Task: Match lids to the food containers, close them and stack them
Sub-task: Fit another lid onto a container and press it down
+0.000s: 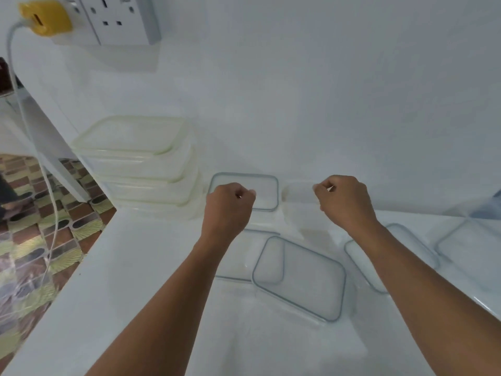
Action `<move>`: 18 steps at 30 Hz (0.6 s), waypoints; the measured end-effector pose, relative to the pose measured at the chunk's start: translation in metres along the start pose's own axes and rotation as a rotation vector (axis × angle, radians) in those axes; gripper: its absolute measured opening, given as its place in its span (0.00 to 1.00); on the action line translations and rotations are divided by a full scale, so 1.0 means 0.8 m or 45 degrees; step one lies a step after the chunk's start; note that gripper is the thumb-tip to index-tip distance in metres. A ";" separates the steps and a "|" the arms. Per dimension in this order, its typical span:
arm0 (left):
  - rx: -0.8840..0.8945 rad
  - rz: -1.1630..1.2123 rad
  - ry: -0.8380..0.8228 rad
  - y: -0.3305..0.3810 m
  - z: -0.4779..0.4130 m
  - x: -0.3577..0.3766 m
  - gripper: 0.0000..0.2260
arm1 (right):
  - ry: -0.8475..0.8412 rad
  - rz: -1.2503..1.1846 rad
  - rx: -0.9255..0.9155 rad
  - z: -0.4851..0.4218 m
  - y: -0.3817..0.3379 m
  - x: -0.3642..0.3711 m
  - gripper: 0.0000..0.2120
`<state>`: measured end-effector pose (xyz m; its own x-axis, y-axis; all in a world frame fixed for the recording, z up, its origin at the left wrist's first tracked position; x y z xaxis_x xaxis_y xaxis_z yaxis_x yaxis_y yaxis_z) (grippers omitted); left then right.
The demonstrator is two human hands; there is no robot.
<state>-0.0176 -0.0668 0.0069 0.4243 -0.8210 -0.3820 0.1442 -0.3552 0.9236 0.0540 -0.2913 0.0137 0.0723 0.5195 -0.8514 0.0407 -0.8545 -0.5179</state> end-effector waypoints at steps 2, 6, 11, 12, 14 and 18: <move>-0.037 0.047 -0.028 0.004 -0.004 0.026 0.15 | 0.100 0.028 0.053 -0.013 0.023 -0.019 0.11; -0.066 0.013 -0.144 0.009 -0.005 0.079 0.17 | 0.126 0.076 0.218 -0.034 0.070 -0.037 0.13; -0.169 -0.204 -0.302 0.012 -0.002 0.131 0.16 | -0.142 0.210 0.367 -0.051 0.121 -0.014 0.26; -0.186 -0.243 -0.311 0.013 -0.001 0.137 0.17 | -0.172 0.208 0.369 -0.051 0.126 -0.008 0.28; -0.210 -0.272 -0.309 0.016 0.000 0.145 0.17 | -0.212 0.164 0.382 -0.049 0.131 0.001 0.28; -0.271 -0.164 -0.266 0.020 0.003 0.150 0.14 | -0.234 0.004 0.421 -0.041 0.131 0.010 0.27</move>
<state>0.0336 -0.1724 -0.0241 0.2012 -0.8572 -0.4741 0.3779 -0.3786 0.8449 0.0918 -0.3767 -0.0448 -0.1090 0.5340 -0.8384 -0.2852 -0.8248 -0.4883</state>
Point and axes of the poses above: each hand's wrist, its own z-axis away from the middle knuckle, its own x-axis out of the palm, y = z × x, the point moved 2 cm from there along -z, towards the middle knuckle, and after that the axes turned 10 degrees about z, right-handed, at the moved point
